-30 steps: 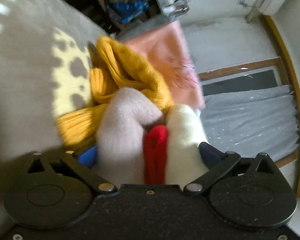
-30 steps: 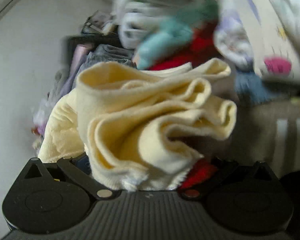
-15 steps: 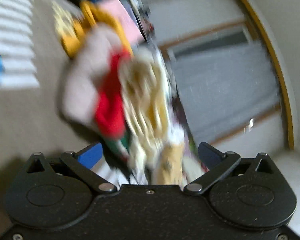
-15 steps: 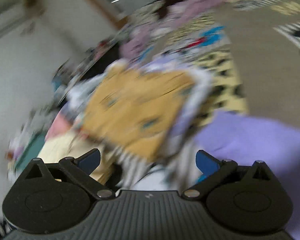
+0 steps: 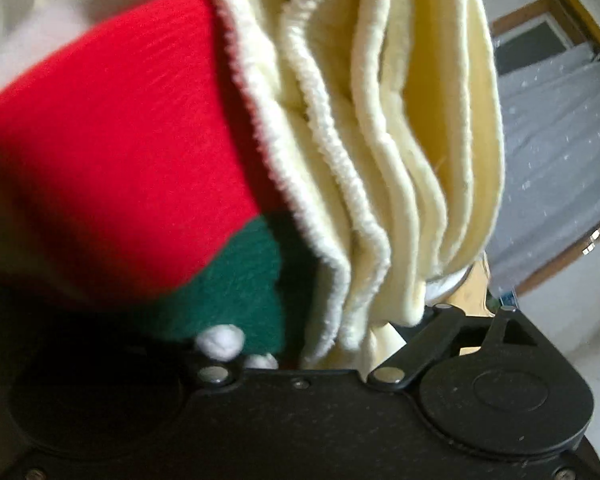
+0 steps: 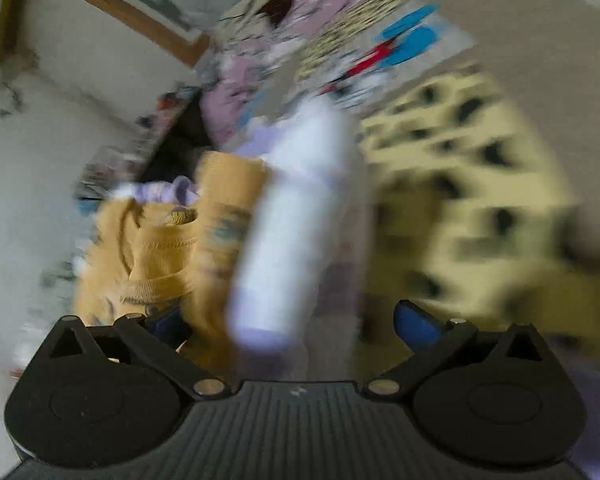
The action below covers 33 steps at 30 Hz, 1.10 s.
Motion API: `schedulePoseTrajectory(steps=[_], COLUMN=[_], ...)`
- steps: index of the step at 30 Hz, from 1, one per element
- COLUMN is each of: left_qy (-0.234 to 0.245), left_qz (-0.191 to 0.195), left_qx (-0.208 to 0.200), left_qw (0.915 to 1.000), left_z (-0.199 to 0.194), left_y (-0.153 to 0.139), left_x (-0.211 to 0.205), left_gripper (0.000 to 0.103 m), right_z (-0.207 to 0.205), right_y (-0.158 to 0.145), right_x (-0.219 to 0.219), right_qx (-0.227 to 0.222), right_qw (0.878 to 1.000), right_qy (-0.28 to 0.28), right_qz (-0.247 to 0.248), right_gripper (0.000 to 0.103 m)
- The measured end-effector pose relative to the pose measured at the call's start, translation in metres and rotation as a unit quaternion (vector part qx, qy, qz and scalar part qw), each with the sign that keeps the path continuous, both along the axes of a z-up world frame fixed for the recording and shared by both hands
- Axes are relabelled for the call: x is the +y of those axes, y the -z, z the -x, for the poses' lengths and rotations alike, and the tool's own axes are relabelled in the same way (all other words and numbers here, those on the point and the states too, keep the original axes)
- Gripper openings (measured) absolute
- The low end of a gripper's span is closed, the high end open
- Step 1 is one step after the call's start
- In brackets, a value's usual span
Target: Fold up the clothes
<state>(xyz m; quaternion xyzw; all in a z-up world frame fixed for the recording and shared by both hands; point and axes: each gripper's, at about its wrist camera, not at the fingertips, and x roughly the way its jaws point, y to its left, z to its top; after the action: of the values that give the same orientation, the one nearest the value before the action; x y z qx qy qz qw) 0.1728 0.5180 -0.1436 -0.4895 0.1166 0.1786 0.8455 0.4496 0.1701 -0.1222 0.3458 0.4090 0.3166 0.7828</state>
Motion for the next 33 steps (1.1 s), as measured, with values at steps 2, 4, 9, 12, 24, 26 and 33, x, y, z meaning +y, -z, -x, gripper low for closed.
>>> schedulePoseTrajectory(steps=[2, 4, 9, 12, 24, 26, 33], left_qy=[-0.010, -0.003, 0.011, 0.020, 0.180, 0.205, 0.277], left_qz=[0.005, 0.016, 0.008, 0.007, -0.051, -0.056, -0.110], left_qx=[-0.005, -0.005, 0.010, 0.021, 0.049, 0.046, 0.058], left_qw=[0.9999, 0.9999, 0.9999, 0.9996, 0.9811, 0.9761, 0.9529], left_z=[0.005, 0.004, 0.018, 0.042, 0.070, 0.059, 0.079], left_y=[-0.001, -0.003, -0.004, -0.011, -0.032, -0.035, -0.060], left_x=[0.032, 0.047, 0.026, -0.012, -0.178, -0.208, -0.286], left_gripper=[0.092, 0.092, 0.093, 0.095, 0.103, 0.102, 0.103], right_z=[-0.009, -0.010, 0.018, 0.043, 0.188, 0.229, 0.364], right_y=[-0.011, -0.017, -0.012, -0.016, -0.058, -0.069, -0.085], right_x=[0.045, 0.074, 0.096, 0.089, -0.121, -0.179, -0.388], right_qx=[-0.026, -0.054, -0.053, -0.054, -0.001, -0.007, -0.008], right_qw=[0.999, 0.997, 0.997, 0.997, 0.997, 0.997, 0.978], right_qy=[-0.012, 0.001, 0.034, 0.006, -0.030, -0.011, 0.153], right_qz=[0.035, 0.058, 0.052, 0.057, 0.065, 0.070, 0.143], right_gripper=[0.103, 0.103, 0.103, 0.103, 0.103, 0.103, 0.103])
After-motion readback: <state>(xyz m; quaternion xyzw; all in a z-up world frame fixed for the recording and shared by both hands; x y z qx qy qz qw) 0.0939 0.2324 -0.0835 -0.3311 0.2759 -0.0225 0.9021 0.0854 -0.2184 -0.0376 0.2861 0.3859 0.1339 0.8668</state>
